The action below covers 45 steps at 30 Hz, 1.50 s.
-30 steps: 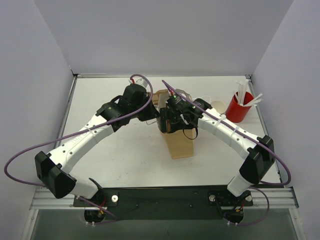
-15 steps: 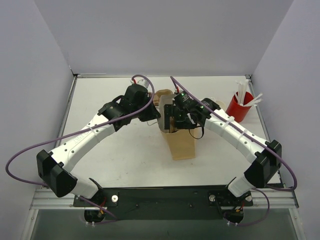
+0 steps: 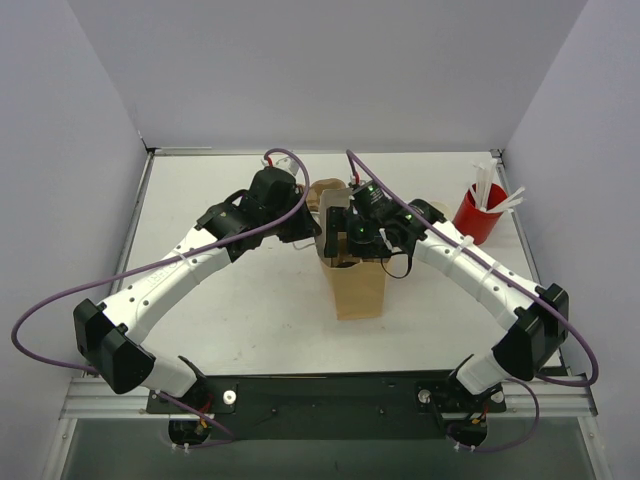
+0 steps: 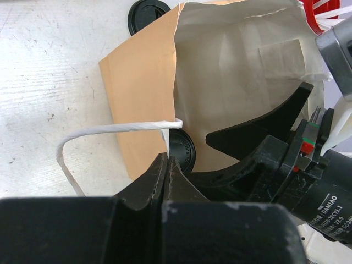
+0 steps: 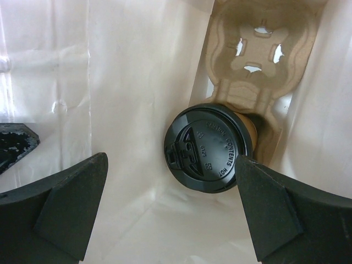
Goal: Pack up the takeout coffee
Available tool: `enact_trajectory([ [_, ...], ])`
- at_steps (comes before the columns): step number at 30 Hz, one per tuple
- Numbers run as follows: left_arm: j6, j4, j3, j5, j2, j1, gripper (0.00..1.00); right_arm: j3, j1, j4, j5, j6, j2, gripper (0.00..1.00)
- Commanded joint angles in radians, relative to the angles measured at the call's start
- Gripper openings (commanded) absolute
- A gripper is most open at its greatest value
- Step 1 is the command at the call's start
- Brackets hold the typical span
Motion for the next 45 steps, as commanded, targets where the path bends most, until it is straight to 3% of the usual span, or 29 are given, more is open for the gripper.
enact_trajectory([
  [1, 0.033, -0.004, 0.062, -0.002, 0.001, 0.004, 0.00, -0.018, -0.001, 0.028, -0.023, 0.001, -0.059, 0.94],
  [22, 0.075, -0.050, 0.109, 0.004, 0.033, 0.004, 0.00, -0.043, -0.002, 0.112, -0.069, -0.040, -0.151, 0.94],
  [45, 0.070, -0.049, 0.115, 0.006, 0.038, 0.008, 0.00, 0.057, -0.005, 0.137, -0.082, -0.051, -0.292, 0.94],
])
